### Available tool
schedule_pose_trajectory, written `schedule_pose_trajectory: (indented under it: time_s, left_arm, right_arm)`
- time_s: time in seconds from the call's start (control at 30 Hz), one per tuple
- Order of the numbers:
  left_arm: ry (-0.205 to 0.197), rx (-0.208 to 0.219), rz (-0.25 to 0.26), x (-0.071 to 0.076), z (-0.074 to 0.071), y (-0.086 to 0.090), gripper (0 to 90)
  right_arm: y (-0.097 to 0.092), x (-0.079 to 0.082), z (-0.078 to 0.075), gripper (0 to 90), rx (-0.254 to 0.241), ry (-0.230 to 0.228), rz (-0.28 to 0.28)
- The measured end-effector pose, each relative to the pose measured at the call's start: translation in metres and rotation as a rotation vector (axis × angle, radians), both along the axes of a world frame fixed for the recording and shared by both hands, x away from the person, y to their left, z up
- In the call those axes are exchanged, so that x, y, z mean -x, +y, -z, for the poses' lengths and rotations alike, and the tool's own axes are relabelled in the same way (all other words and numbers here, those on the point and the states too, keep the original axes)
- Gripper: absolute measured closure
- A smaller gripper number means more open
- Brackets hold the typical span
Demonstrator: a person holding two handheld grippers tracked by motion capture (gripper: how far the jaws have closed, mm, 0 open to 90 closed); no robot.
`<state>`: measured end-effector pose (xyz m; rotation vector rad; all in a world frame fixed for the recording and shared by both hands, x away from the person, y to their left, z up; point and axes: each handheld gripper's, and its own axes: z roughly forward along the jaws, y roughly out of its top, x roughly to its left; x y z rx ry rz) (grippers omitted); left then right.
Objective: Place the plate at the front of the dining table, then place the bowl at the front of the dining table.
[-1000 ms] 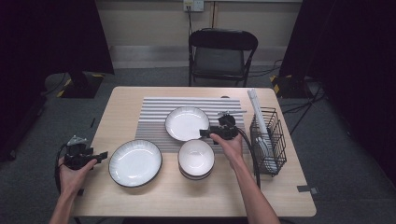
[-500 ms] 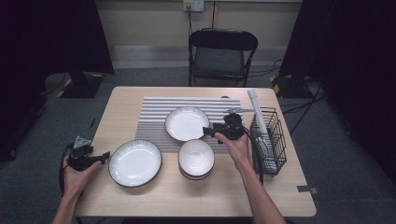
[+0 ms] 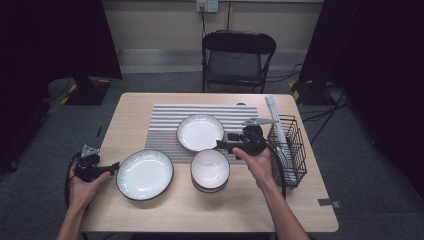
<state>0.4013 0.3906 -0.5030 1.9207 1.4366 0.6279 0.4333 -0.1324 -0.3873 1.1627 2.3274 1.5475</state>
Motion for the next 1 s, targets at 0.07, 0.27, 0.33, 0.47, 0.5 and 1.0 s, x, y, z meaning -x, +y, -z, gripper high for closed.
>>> schedule_pose_trajectory:
  time_s: [0.07, 0.27, 0.33, 0.47, 0.5, 1.0]
  left_arm:
    - [-0.005, -0.001, -0.01, 0.001, 0.0, -0.002, 15.3]
    - [-0.003, 0.001, -0.004, 0.001, 0.0, -0.001, 15.6]
    - [-0.004, 0.001, -0.005, 0.001, 0.0, -0.001, 15.6]
    - [-0.003, 0.002, -0.003, 0.001, 0.0, -0.001, 15.5]
    - [-0.003, 0.004, -0.002, 0.001, 0.0, -0.001, 15.5]
    - [-0.002, 0.003, 0.006, 0.0, 0.0, 0.0, 14.9]
  right_arm:
    - [0.001, 0.005, -0.002, 36.9, 0.012, 0.002, -0.017]
    - [0.007, 0.015, -0.004, 37.7, 0.047, -0.008, -0.05]
    - [0.009, 0.017, -0.004, 39.3, 0.06, -0.005, -0.062]
    - [0.013, 0.018, -0.001, 41.7, 0.086, 0.001, -0.085]
    - [0.014, 0.018, 0.001, 42.8, 0.097, 0.003, -0.088]
    - [0.026, 0.016, 0.015, 67.0, 0.194, -0.002, -0.107]
